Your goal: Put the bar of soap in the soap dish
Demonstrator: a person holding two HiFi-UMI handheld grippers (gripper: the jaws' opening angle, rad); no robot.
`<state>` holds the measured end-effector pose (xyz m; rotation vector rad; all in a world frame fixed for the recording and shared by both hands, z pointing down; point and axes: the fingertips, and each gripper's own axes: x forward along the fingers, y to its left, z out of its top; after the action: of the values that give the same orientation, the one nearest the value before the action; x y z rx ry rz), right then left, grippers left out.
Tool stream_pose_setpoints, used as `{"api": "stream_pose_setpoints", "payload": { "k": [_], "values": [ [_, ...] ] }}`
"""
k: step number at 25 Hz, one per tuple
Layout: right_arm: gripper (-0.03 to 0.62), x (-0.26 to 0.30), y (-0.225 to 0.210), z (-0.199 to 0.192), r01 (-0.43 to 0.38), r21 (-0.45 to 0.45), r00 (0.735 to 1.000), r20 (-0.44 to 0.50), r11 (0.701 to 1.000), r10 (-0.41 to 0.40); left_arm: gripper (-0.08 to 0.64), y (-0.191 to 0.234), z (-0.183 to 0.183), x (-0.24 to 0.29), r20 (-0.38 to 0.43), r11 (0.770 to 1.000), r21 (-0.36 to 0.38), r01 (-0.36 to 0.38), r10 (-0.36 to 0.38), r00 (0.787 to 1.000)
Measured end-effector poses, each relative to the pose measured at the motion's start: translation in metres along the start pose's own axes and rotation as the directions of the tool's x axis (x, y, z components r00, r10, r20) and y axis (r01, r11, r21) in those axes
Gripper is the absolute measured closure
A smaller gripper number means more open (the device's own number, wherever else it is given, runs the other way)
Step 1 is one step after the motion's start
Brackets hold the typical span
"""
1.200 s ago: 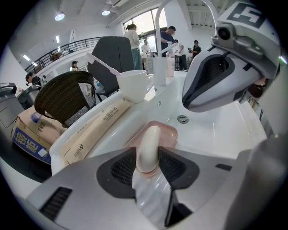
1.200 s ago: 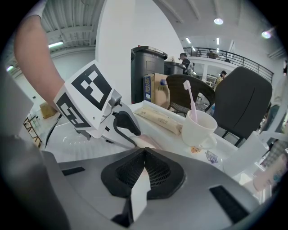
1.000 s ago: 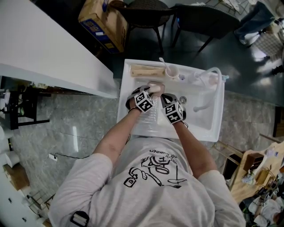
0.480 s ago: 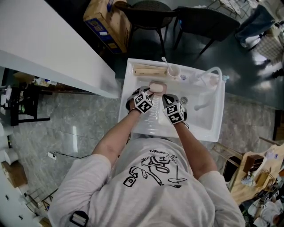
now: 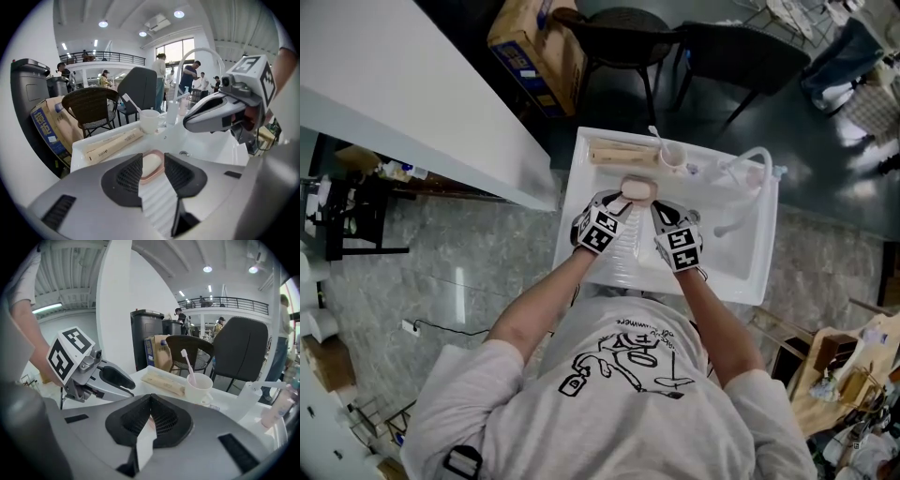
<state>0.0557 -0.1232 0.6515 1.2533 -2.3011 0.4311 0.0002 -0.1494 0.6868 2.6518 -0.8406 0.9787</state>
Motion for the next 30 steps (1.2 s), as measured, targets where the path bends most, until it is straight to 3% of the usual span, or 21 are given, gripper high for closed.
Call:
{"api": "stream_pose_setpoints", "payload": {
  "k": [8, 22, 30],
  "values": [
    [0.571, -0.029, 0.015, 0.045, -0.023, 0.038, 0.993, 0.113, 0.999, 0.019, 0.449, -0.013, 0.043, -0.046, 0.169, 0.992, -0.119, 0.036, -0.016, 0.985],
    [0.571, -0.080, 0.039, 0.111, -0.034, 0.026, 0.968, 0.249, 0.999, 0.027, 0.548, -0.033, 0.109, -0.114, 0.396, 0.974, -0.192, 0.120, -0.035, 0.918],
    [0.571, -0.112, 0.046, 0.137, -0.035, 0.032, 0.948, 0.318, 0.999, 0.023, 0.557, -0.035, 0.134, -0.147, 0.475, 0.961, -0.229, 0.153, -0.027, 0.880]
  ]
}}
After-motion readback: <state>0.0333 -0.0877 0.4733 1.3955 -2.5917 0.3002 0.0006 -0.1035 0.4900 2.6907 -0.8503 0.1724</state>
